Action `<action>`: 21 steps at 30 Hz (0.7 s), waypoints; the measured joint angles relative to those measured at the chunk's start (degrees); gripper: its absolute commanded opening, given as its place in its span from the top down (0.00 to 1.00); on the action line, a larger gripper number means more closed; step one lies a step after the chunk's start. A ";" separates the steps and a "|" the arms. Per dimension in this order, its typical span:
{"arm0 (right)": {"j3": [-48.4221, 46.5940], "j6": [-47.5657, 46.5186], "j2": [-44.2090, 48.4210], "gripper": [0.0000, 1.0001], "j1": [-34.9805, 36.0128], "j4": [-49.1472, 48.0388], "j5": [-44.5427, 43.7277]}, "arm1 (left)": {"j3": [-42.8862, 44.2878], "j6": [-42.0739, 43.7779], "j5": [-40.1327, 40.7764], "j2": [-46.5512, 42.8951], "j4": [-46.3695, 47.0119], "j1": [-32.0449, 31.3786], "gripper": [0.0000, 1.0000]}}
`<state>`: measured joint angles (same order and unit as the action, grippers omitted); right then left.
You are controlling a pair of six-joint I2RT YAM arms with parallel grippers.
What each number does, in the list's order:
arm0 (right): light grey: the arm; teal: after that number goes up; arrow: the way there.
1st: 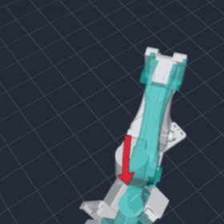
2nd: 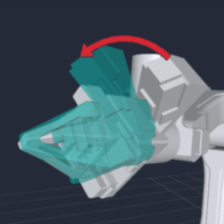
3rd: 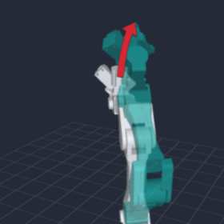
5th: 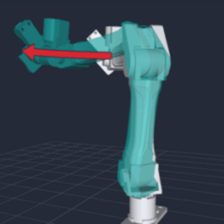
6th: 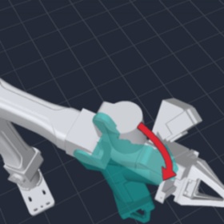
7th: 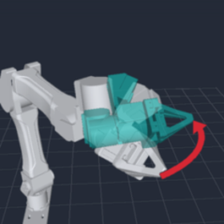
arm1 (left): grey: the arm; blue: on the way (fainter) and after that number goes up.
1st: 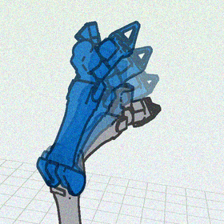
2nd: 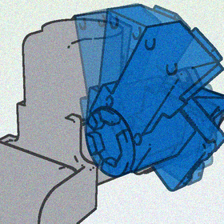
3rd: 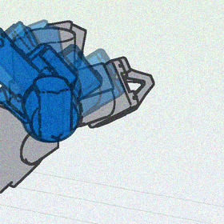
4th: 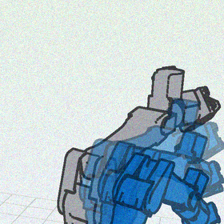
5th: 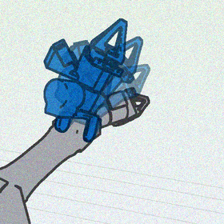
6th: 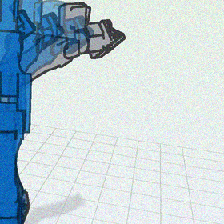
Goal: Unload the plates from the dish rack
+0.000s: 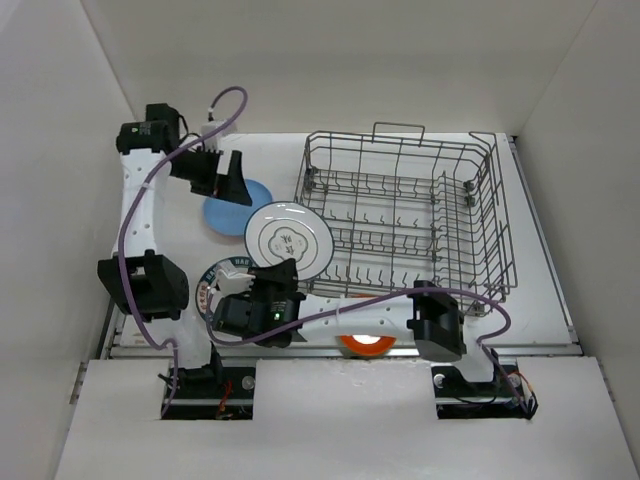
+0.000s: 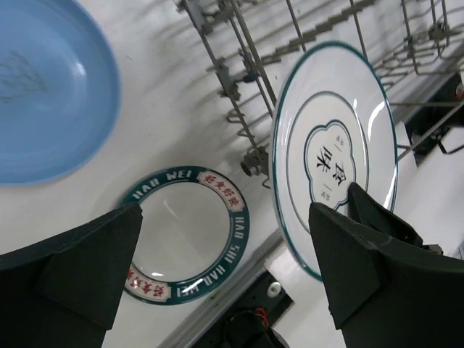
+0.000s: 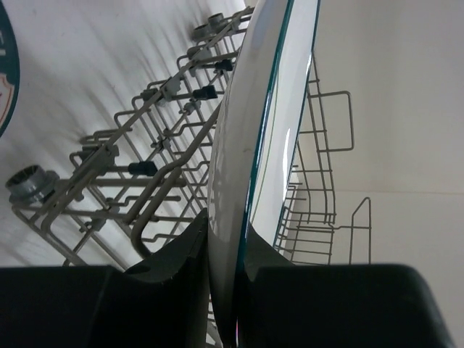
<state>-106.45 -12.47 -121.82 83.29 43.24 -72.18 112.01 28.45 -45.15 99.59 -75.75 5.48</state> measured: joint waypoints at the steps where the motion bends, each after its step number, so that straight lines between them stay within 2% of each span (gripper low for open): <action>1: -0.83 0.11 -0.39 1.00 -0.09 0.00 -0.26 | -1.57 -0.04 0.46 0.00 0.00 -1.51 0.01; 5: -1.62 0.48 -1.53 1.00 0.13 -0.09 -0.79 | -7.50 -1.22 2.56 0.33 -0.39 -6.27 0.01; 7: -1.62 0.68 -2.05 1.00 0.42 0.02 -0.79 | -8.17 -1.62 2.56 0.76 -0.74 -8.31 0.05; 9: -1.62 0.76 -2.38 1.00 0.57 0.04 -0.72 | -8.17 -1.70 2.60 0.81 -0.59 -10.40 0.26; 11: -1.62 1.11 -2.38 1.00 0.79 0.04 -0.70 | -8.17 -1.81 3.52 0.81 -0.63 -11.63 0.54; 12: -1.62 1.46 -2.38 1.00 0.81 0.00 -0.74 | -8.17 -2.19 4.15 0.81 -0.68 -12.61 0.70; 13: -1.60 1.81 -2.38 1.00 0.81 0.00 -0.79 | -8.17 -2.14 5.20 0.85 -0.63 -13.16 0.94; 14: -1.49 2.34 -2.38 1.00 0.81 0.24 -1.22 | -8.17 -2.01 6.49 0.92 0.11 -13.35 1.00; 19: -1.38 3.67 -2.38 0.99 0.83 0.33 -1.92 | -8.11 -5.42 4.63 2.36 -0.33 -12.50 1.00; 20: -1.38 3.93 -2.38 0.92 0.81 0.44 -1.95 | -8.11 -5.51 4.57 2.80 -0.39 -12.44 1.00; 21: -1.38 3.98 -2.38 0.81 0.81 0.46 -1.99 | -7.91 -5.64 4.31 3.30 -0.55 -12.24 1.00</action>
<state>-107.83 -8.49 -124.20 84.09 43.70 -74.17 104.09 22.81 -40.84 102.89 -76.29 -6.76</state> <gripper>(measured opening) 0.191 0.081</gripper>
